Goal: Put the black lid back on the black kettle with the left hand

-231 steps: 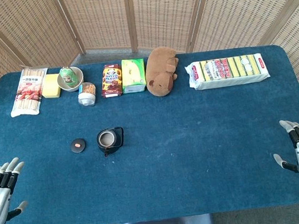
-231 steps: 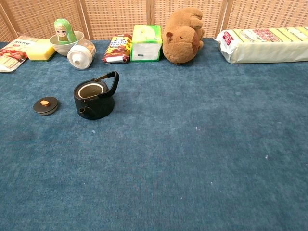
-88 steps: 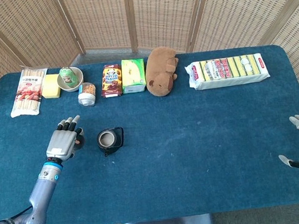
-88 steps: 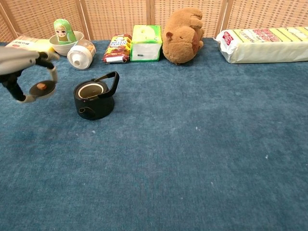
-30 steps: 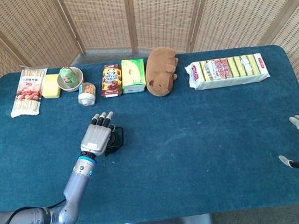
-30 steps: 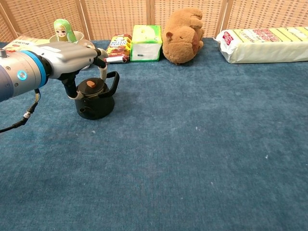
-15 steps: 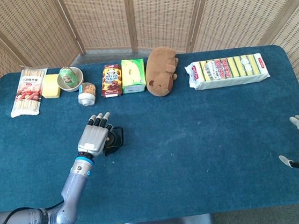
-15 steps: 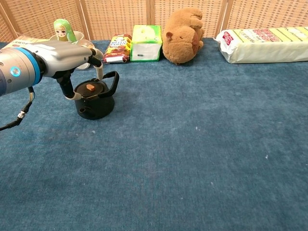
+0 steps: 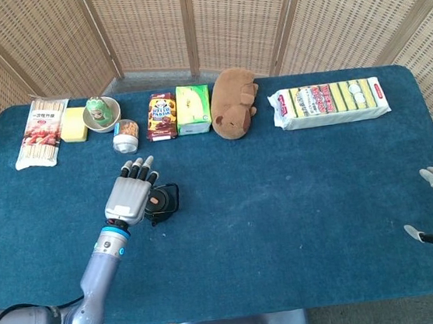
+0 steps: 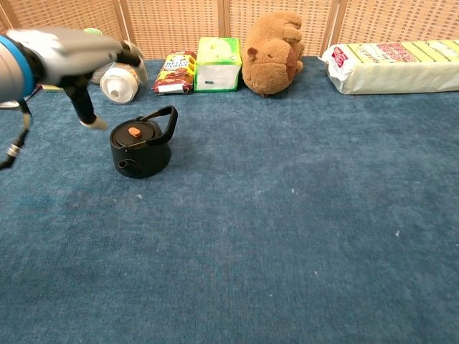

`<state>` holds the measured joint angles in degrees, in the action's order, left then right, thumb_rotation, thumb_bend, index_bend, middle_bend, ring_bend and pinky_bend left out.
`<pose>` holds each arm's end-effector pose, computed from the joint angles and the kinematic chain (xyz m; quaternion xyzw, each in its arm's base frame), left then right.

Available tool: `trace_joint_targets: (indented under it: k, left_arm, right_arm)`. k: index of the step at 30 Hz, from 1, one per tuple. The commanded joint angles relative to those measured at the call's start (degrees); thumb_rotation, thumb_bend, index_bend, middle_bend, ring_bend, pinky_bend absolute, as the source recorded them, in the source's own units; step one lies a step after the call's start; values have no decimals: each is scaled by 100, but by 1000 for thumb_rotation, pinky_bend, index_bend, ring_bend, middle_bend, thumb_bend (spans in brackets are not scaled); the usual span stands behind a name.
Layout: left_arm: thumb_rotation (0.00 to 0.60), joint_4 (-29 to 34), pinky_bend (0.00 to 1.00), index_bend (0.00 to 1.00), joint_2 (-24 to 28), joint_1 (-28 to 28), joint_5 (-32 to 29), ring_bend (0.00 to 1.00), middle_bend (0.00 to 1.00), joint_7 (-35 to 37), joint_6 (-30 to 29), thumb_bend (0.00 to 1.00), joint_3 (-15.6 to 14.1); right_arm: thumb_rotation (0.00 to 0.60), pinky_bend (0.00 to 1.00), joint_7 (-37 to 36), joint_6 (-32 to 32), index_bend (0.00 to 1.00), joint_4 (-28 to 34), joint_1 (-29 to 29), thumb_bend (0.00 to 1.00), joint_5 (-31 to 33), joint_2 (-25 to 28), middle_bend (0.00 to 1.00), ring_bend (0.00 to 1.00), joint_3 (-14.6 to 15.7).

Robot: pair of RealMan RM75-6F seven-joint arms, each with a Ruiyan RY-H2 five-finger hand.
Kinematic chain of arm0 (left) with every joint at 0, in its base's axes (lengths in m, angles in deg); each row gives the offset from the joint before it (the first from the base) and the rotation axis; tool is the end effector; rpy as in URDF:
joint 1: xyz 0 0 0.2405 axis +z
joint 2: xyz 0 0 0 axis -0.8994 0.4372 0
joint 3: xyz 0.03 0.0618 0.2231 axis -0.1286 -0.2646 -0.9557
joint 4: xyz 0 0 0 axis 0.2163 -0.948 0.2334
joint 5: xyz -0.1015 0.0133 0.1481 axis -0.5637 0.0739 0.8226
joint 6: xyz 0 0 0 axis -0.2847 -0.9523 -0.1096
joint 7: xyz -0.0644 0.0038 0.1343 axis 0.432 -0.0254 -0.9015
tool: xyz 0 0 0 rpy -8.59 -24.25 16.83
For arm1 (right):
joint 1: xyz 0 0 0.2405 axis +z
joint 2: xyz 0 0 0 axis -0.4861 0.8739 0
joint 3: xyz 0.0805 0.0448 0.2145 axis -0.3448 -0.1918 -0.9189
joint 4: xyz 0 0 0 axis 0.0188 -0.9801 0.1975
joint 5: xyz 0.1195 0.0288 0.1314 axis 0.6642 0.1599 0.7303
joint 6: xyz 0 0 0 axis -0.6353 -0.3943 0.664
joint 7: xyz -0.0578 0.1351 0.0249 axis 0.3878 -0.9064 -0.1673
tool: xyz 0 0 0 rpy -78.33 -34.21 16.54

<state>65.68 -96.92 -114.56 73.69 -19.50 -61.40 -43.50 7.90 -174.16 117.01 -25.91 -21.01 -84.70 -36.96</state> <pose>-0.0957 0.3134 0.0552 -0.7561 -0.3123 -0.2683 0.5086 -0.2840 -0.1848 0.1999 0.5281 -0.4239 0.4172 0.6062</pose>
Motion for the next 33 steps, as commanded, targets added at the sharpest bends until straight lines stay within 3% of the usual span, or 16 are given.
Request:
trace_joint_targets:
  k: [1,5,10,18,22,27,33]
  left_arm:
    - [600,323,80,135,363,125,192,0,0,162,-122,168,7]
    - [600,585,81,7,885,395,636,0,0,454,-239,119,-157]
    - [600,602,81,0,1482,868,1264,0,0,1066,-359,116,-456]
    - [600,35,81,0,2330,2068,2898,0,0,3117,-855,85,-1086]
    - [600,-292,81,0,2353,2633,3513,0,0,3891,-1356,83,-1352]
    - [600,-1025,78,0,2007,3443,4197,0,0,5156,-1961,83,-1720]
    - [600,-1360,43,0,1812,3969,4277,0,0,5299,-2168,83,-1891]
  right_arm:
    - [600,0,16,-4,102,5,-1,125,-7,-4,87,67,5]
    - [600,0,40,-2,103,10,1,125,-11,-16,87,66,11]
    - [600,0,75,1,103,20,4,125,-19,-30,87,66,19]
    - [600,0,194,-41,103,31,4,126,-58,-76,87,67,30]
    - [600,0,301,-83,103,1,11,125,-132,-114,87,67,46]
    - [600,0,348,-168,103,3,-12,125,-198,-153,87,67,60]
    - [600,0,321,-219,103,9,-31,125,-185,-140,87,67,34]
